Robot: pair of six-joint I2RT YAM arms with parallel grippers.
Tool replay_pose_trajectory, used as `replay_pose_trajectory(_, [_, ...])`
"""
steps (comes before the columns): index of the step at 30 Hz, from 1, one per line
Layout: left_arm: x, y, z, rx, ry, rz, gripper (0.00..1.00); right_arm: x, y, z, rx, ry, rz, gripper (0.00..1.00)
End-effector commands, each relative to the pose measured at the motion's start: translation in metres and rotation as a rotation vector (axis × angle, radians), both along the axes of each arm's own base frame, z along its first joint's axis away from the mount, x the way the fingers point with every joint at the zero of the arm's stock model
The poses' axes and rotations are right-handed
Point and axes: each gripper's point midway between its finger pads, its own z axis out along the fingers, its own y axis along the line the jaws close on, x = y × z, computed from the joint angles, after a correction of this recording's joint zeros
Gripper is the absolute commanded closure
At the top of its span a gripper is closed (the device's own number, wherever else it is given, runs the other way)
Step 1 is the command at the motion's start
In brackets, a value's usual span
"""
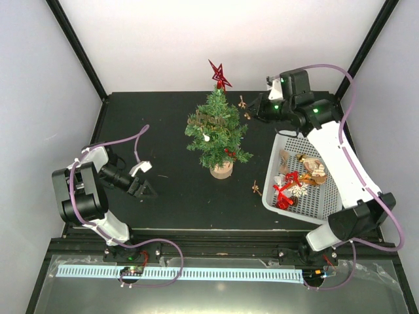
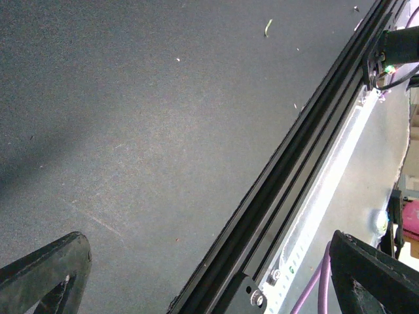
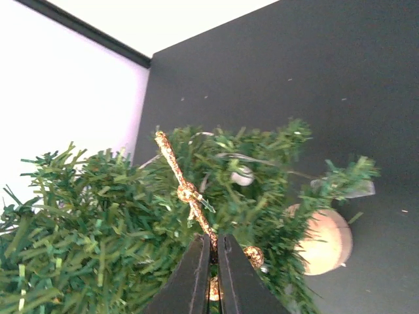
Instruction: Decorate the small christmas tree
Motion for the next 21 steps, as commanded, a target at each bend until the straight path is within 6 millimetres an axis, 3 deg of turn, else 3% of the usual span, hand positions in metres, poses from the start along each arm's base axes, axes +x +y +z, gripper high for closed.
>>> replay_pose_trajectory(1, [0.005, 0.002, 0.004, -0.018, -0.02, 0.013, 0.01, 0.0, 0.033, 0.025, 0.127, -0.035, 0.115, 0.93])
replay_pose_trajectory(8, [0.006, 0.003, 0.004, -0.023, -0.016, 0.02, 0.01, -0.009, 0.06, 0.031, 0.127, -0.037, 0.193, 0.93])
replay_pose_trajectory(21, [0.005, 0.003, 0.002, -0.037, 0.01, 0.02, 0.01, -0.017, 0.06, 0.0, 0.108, 0.023, 0.202, 0.93])
